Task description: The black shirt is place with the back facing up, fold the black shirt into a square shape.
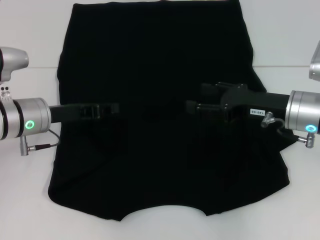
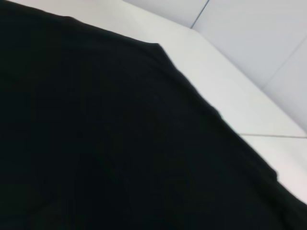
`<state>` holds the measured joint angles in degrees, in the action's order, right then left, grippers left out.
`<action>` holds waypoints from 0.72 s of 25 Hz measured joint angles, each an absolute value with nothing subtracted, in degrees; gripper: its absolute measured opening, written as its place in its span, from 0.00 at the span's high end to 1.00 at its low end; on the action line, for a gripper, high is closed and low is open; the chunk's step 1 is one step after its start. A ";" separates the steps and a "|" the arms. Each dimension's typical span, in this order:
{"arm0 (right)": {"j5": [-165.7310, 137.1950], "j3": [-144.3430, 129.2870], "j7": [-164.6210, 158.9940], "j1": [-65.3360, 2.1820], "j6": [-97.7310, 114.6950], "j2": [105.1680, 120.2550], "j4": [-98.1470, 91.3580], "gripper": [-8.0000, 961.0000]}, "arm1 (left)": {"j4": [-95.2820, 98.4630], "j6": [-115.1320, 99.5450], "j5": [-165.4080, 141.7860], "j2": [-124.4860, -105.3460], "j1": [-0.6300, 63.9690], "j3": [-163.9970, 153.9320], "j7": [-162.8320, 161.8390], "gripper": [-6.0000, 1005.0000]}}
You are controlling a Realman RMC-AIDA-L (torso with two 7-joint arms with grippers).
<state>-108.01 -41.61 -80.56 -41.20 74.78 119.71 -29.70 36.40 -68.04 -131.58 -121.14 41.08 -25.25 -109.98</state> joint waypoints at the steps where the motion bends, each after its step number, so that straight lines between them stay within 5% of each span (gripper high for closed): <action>1: -108.01 -41.56 -80.94 -41.15 74.47 119.61 -29.70 0.13 | 36.65 -68.63 -131.40 -121.14 41.12 -25.28 -109.97 0.83; 5: -108.19 -41.50 -86.54 -40.74 72.03 118.51 -30.63 0.13 | 37.25 -75.90 -126.21 -120.70 40.47 -25.17 -108.06 0.66; 9: -111.15 -41.97 -103.30 -40.62 68.36 114.46 -30.96 0.13 | 35.89 -86.76 -116.28 -120.56 38.58 -25.06 -97.12 0.52; 16: -122.03 -41.97 -126.67 -40.28 67.94 109.60 -32.56 0.13 | 33.94 -91.51 -113.46 -121.15 37.74 -28.41 -80.94 0.37; 18: -123.37 -41.89 -128.95 -39.88 68.42 109.32 -33.49 0.13 | 34.25 -91.05 -114.62 -121.30 37.63 -29.87 -77.49 0.33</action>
<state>-123.37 -41.90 -128.95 -39.88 68.42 109.32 -33.49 34.25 -91.05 -114.62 -121.30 37.63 -29.87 -77.49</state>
